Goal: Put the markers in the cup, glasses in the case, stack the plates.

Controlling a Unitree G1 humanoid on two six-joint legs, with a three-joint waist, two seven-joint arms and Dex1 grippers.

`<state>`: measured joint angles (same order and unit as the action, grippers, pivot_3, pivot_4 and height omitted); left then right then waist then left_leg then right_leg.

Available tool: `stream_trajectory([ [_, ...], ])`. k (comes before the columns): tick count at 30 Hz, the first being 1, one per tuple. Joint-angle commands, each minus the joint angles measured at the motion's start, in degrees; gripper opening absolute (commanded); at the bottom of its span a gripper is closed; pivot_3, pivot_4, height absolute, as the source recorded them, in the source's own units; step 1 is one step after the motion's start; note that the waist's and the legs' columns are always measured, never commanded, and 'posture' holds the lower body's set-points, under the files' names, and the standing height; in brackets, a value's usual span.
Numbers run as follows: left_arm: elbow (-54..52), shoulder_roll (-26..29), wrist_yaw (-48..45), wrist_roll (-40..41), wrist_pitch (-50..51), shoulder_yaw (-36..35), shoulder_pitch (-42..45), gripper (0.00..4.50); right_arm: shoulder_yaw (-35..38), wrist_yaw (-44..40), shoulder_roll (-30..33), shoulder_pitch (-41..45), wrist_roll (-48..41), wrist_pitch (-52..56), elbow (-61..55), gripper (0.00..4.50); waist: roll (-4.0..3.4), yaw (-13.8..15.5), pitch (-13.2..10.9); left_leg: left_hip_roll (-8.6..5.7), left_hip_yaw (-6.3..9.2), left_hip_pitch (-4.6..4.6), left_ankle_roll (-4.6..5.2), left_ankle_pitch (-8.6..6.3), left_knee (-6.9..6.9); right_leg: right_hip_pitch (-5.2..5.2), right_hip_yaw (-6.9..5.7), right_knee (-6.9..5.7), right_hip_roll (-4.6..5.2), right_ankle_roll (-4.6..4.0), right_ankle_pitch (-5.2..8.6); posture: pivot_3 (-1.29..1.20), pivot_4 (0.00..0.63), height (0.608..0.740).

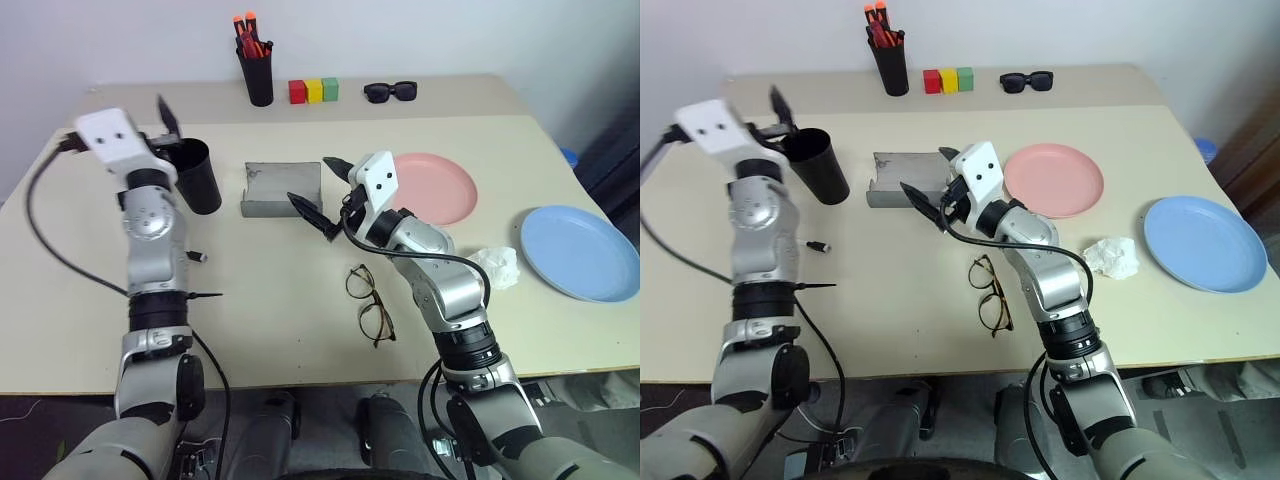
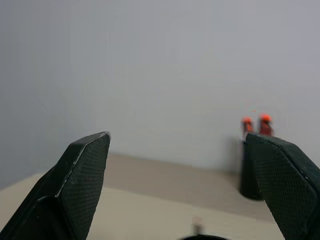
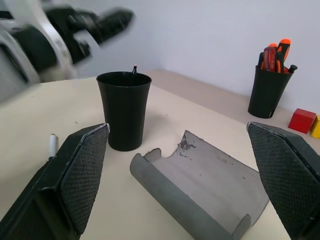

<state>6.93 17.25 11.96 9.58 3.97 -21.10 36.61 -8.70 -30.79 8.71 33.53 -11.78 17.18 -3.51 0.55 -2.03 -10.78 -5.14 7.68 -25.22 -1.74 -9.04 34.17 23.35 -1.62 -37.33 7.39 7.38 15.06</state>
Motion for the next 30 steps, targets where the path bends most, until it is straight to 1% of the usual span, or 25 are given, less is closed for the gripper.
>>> stream_trajectory([
  [1,-13.2,2.0,5.2,-0.4,19.4,-2.9,-3.3,4.43,0.7,-4.5,2.4,0.1,-2.9,0.4,-2.7,4.50,0.00,-0.2,0.0,0.00,0.01,0.00,0.00,0.00,0.00,0.00,0.00,-0.01,-0.01,0.00,0.00,0.00,0.150,0.740],
  [4,-21.6,-0.8,10.9,0.8,40.5,-4.9,-4.5,4.43,0.3,-9.1,5.4,-0.2,-4.3,0.9,-3.1,4.50,0.01,0.1,0.0,-0.01,0.06,0.03,-0.01,0.01,0.05,-0.09,-0.02,-0.02,-0.02,0.00,0.00,0.00,0.150,0.740],
  [7,-27.9,-6.4,13.5,3.0,57.2,-6.5,-3.5,4.43,-0.7,-14.4,8.8,-0.5,-5.4,1.7,-3.1,4.50,0.04,0.5,0.0,-0.02,0.13,0.03,-0.01,0.00,0.12,-0.18,-0.03,-0.01,-0.05,0.01,0.01,0.00,0.150,0.740],
  [9,-29.8,-12.0,16.6,1.9,66.9,-8.2,-1.4,4.43,-2.0,-18.9,11.8,-1.1,-5.6,1.8,-3.5,4.50,0.06,1.1,0.0,-0.02,0.12,0.03,-0.01,0.00,0.14,-0.19,-0.03,0.00,-0.06,0.02,0.01,0.00,0.150,0.740],
  [12,-29.9,-19.7,20.9,-0.8,75.2,-12.7,2.8,4.43,-3.2,-22.8,14.9,-1.9,-5.6,1.8,-3.7,4.50,0.17,1.2,0.0,-0.02,0.07,0.02,-0.02,0.00,0.16,-0.24,-0.08,0.04,-0.07,0.02,0.01,0.00,0.150,0.740],
  [14,-29.3,-23.4,22.6,-2.3,78.3,-16.3,5.6,4.43,-3.4,-23.9,15.9,-2.2,-5.5,1.7,-3.8,4.50,0.20,1.1,-0.1,-0.01,-0.01,0.02,-0.02,0.00,0.15,-0.22,-0.09,0.04,-0.08,0.02,0.02,0.00,0.150,0.740],
  [17,-27.5,-26.9,25.3,-5.0,78.6,-20.3,9.0,4.43,-3.2,-24.4,17.1,-3.0,-4.8,1.1,-3.7,4.50,0.21,1.0,-0.1,0.02,-0.06,0.02,-0.04,-0.01,0.13,-0.20,-0.08,0.05,-0.10,0.02,0.02,0.00,0.150,0.740],
  [19,-26.4,-27.9,26.2,-6.0,78.3,-22.1,10.5,4.43,-3.1,-24.2,17.2,-3.2,-4.7,1.0,-3.6,4.50,0.21,1.1,-0.1,0.04,-0.08,0.02,-0.05,0.00,0.11,-0.18,-0.08,0.05,-0.12,0.02,0.02,0.00,0.150,0.740],
  [21,-24.2,-28.2,27.3,-7.2,77.3,-23.5,11.8,3.93,-2.9,-23.7,17.5,-4.1,-4.6,1.2,-4.5,4.50,0.23,1.3,-0.1,0.04,-0.09,0.02,-0.06,0.00,0.11,-0.19,-0.07,0.08,-0.12,0.02,0.02,0.00,0.150,0.740],
  [22,-23.3,-28.3,27.7,-7.7,77.0,-24.1,12.3,3.59,-2.8,-23.5,17.6,-4.4,-4.6,1.3,-4.8,4.50,0.26,1.4,-0.1,0.03,-0.09,0.00,-0.07,0.00,0.12,-0.19,-0.07,0.10,-0.12,0.02,0.02,0.00,0.150,0.740],
  [24,-22.3,-29.0,28.5,-8.1,76.9,-26.2,13.4,2.60,-2.7,-23.1,17.7,-5.0,-4.6,1.5,-5.5,4.50,0.30,1.6,-0.1,0.03,-0.08,-0.01,-0.08,0.00,0.13,-0.20,-0.07,0.11,-0.12,0.02,0.01,0.00,0.150,0.740],
  [25,-22.0,-29.3,28.7,-8.2,77.0,-27.1,13.9,2.01,-2.7,-23.0,17.7,-5.2,-4.6,1.6,-5.7,4.50,0.33,1.6,-0.1,0.01,-0.08,-0.02,-0.08,0.00,0.14,-0.20,-0.07,0.12,-0.11,0.02,0.01,0.00,0.150,0.740],
  [27,-21.5,-29.4,28.6,-8.3,77.1,-27.8,14.5,1.03,-2.6,-22.8,17.7,-5.4,-4.7,1.9,-6.1,4.50,0.39,1.5,-0.1,0.01,-0.08,-0.03,-0.09,-0.01,0.14,-0.20,-0.07,0.13,-0.10,0.02,0.01,0.00,0.150,0.740],
  [28,-21.3,-29.4,28.4,-8.3,77.2,-27.8,14.7,0.46,-2.6,-22.7,17.7,-5.4,-4.7,1.9,-6.3,4.50,0.39,1.5,-0.1,0.01,-0.08,-0.03,-0.09,-0.01,0.14,-0.19,-0.08,0.12,-0.10,0.02,0.01,0.00,0.150,0.740],
  [29,-21.1,-29.4,28.3,-8.4,77.2,-27.9,14.8,0.03,-2.7,-22.6,17.7,-5.5,-4.7,2.0,-6.3,4.50,0.40,1.5,-0.1,0.01,-0.07,-0.03,-0.09,-0.01,0.14,-0.20,-0.08,0.12,-0.11,0.02,0.01,0.00,0.150,0.740],
  [30,-21.0,-29.3,28.2,-8.4,77.1,-27.8,14.8,0.03,-2.7,-22.5,17.6,-5.5,-4.7,2.0,-6.4,4.50,0.40,1.5,-0.1,0.01,-0.07,-0.03,-0.10,-0.01,0.14,-0.20,-0.08,0.12,-0.11,0.02,0.01,0.00,0.150,0.740],
])
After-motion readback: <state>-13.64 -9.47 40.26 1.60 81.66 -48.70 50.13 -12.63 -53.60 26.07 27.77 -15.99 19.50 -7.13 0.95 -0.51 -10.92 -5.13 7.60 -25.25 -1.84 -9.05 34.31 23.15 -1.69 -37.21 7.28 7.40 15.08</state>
